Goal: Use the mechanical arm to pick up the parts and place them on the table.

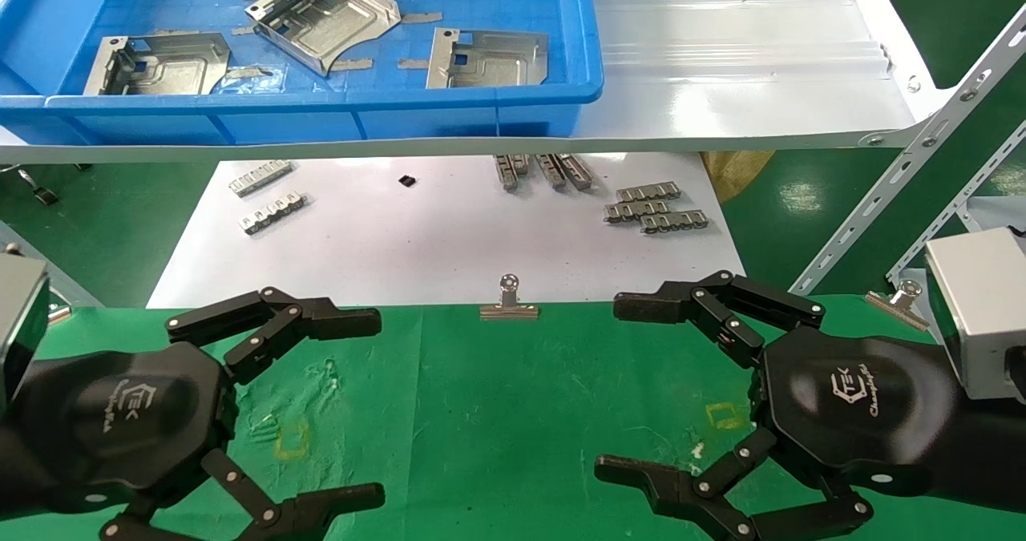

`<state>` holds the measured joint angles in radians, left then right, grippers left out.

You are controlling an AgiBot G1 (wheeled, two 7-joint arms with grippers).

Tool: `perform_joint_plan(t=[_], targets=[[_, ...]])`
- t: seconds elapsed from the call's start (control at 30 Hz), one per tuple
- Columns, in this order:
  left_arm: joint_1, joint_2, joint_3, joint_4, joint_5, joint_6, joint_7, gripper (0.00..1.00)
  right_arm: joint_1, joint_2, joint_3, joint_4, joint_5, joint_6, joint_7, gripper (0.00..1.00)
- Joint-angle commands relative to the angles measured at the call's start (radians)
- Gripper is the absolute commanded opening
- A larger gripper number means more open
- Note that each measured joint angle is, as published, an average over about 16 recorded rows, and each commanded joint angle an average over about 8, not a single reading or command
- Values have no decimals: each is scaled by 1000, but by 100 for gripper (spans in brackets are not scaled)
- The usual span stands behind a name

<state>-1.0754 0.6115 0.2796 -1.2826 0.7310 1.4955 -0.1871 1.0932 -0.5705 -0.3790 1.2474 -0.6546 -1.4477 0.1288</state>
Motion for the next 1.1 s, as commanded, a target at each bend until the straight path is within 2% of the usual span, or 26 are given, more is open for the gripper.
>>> perform_joint_plan(t=[0.03,0.17,0.23,1.1], targets=[[0,0,0,0,0,0,0,100,0,0,0,0,0,0,0,69],[0,0,0,0,0,0,0,100,0,0,0,0,0,0,0,19],[0,0,0,0,0,0,0,100,0,0,0,0,0,0,0,0],[0,0,0,0,0,0,0,100,0,0,0,0,0,0,0,0]])
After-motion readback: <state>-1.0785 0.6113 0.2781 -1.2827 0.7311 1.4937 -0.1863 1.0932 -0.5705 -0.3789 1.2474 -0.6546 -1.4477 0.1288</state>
